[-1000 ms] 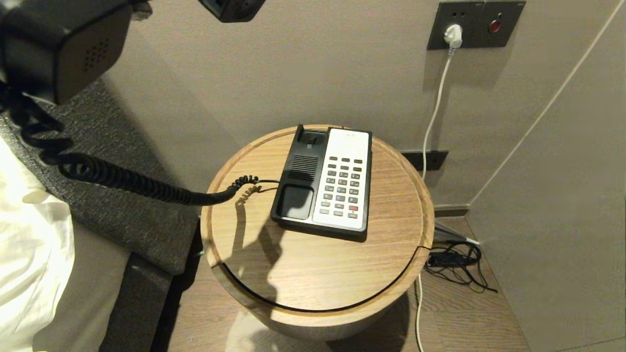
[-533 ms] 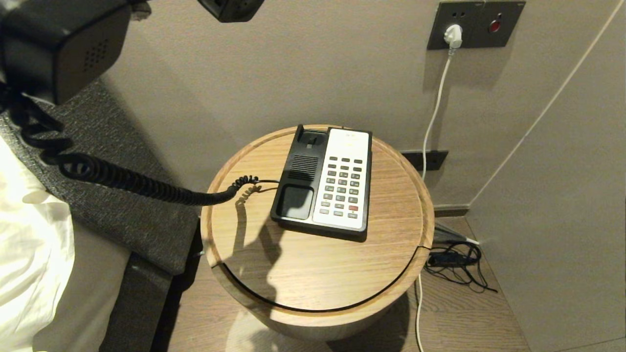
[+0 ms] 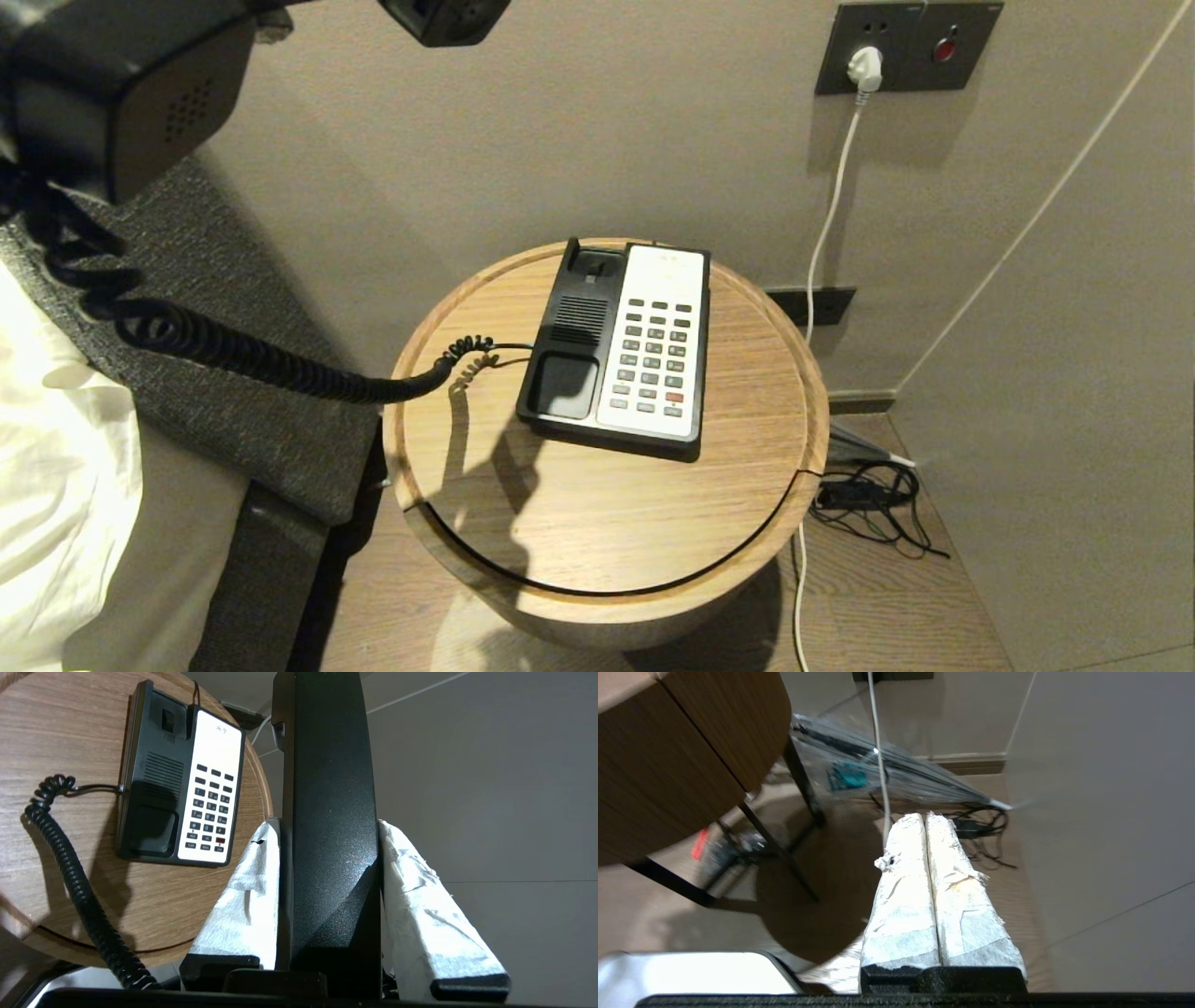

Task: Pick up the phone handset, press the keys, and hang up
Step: Dial the number

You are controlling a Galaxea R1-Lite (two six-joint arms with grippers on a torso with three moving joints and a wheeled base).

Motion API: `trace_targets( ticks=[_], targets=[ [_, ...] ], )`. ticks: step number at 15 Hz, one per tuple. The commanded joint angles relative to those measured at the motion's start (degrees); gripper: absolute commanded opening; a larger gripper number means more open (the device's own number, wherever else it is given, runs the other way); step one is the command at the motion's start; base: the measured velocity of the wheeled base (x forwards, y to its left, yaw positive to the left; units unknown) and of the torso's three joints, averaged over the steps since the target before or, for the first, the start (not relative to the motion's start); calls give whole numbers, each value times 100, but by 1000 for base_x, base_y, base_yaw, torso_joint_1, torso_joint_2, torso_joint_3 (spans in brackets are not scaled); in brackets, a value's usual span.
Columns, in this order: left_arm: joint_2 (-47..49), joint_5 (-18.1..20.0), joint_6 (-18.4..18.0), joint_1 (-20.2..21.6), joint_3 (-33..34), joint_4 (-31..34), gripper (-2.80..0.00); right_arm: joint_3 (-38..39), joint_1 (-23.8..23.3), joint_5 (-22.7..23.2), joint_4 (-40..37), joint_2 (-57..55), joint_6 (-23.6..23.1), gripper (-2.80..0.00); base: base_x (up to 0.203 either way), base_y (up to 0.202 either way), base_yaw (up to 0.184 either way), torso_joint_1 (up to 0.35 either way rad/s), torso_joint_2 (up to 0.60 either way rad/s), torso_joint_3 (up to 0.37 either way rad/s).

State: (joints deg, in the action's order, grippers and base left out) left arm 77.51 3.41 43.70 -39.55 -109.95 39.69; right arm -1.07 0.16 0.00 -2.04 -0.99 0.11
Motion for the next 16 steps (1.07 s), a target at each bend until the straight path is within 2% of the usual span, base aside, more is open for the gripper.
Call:
trace_targets(
  ticks=[1,2,4,6,7,8,11,13,16],
  targets=[
    [-7,2,-28,-9,-9,21,-280,-437,2,15,-60,2,56,-280,0,0,0,0,0,0],
    [-14,7,-24,-1,0,52,-280,-923,3,24,-282,2,114,-280,0,0,0,0,0,0],
    [-110,11,7,0,43,75,-280,-2145,2,188,-1334,2,320,-280,0,0,0,0,0,0],
    [-161,13,-2,0,52,98,-280,-3485,2,729,-2912,2,512,-280,0,0,0,0,0,0],
    [-203,20,-2,-5,80,100,-280,-3919,2,1005,-3484,2,585,-280,0,0,0,0,0,0],
    [-218,17,6,0,112,100,-280,-4197,2,1225,-3710,2,666,-280,0,0,0,0,0,0],
    [-307,11,-10,0,141,110,-280,-4833,2,1273,-3132,-6,769,-280,0,0,0,0,0,0],
    [-365,18,-21,-6,275,143,-280,-5641,1,1145,-3161,-290,858,-280,0,0,0,0,0,0],
    [-438,46,-19,0,404,91,-280,-7131,-1,1026,-3433,-1804,1270,-280,0,0,0,0,0,0]
  ],
)
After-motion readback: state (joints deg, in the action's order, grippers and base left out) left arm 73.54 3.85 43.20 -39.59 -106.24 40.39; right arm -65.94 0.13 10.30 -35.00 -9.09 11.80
